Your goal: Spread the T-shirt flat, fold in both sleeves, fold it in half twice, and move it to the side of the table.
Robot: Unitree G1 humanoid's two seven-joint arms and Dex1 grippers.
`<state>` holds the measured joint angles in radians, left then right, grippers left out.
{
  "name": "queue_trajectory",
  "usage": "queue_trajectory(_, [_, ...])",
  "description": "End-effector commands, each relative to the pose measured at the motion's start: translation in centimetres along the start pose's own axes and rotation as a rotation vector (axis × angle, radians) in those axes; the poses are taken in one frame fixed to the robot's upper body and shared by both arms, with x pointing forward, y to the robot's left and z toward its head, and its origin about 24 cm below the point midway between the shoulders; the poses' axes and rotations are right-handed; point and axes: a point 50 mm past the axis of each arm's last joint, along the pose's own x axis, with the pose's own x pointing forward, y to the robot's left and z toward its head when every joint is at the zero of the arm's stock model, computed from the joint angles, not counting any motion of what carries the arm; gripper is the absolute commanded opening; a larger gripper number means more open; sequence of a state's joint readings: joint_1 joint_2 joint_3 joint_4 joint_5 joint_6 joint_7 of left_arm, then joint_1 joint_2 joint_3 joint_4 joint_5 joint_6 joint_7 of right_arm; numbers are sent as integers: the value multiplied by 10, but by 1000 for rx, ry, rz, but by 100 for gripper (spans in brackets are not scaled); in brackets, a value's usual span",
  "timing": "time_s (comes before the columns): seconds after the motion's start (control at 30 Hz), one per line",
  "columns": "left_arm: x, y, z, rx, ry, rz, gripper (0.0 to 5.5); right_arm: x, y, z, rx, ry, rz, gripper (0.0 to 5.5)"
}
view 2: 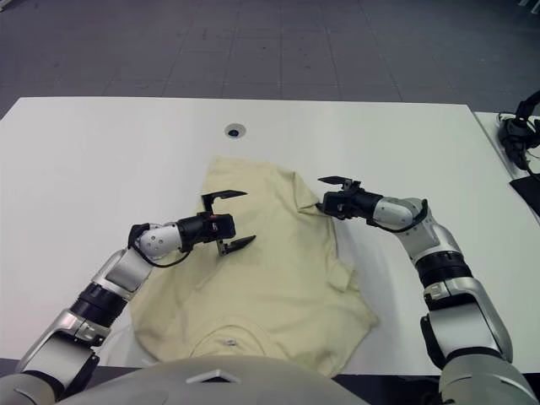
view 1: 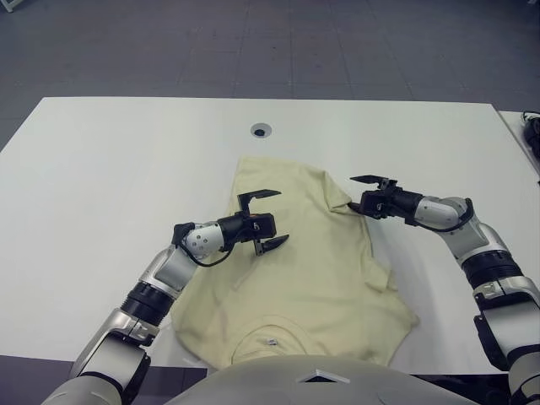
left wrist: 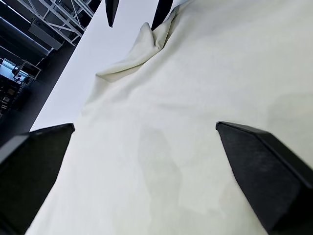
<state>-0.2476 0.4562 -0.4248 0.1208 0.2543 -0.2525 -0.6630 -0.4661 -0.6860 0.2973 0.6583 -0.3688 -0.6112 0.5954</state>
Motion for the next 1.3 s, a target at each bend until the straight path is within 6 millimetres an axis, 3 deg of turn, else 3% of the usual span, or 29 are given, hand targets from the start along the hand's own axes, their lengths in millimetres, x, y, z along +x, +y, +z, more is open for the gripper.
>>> queue_trajectory(0.03, [-2, -11, -9, -8, 59, -55, 540, 4, 4, 0, -8, 6, 37, 226])
queue_trajectory(0.47, [-3, -13, -11, -15, 69, -79, 540, 8, 13, -2, -71, 30, 95, 5])
queue_trajectory(0.77, [-4, -16, -12, -18, 75, -94, 540, 9, 13, -3, -70, 34, 80, 2])
queue_trajectory(1.3, [-4, -18, -12, -24, 76, -99, 540, 4, -40, -16, -171, 118, -182, 2])
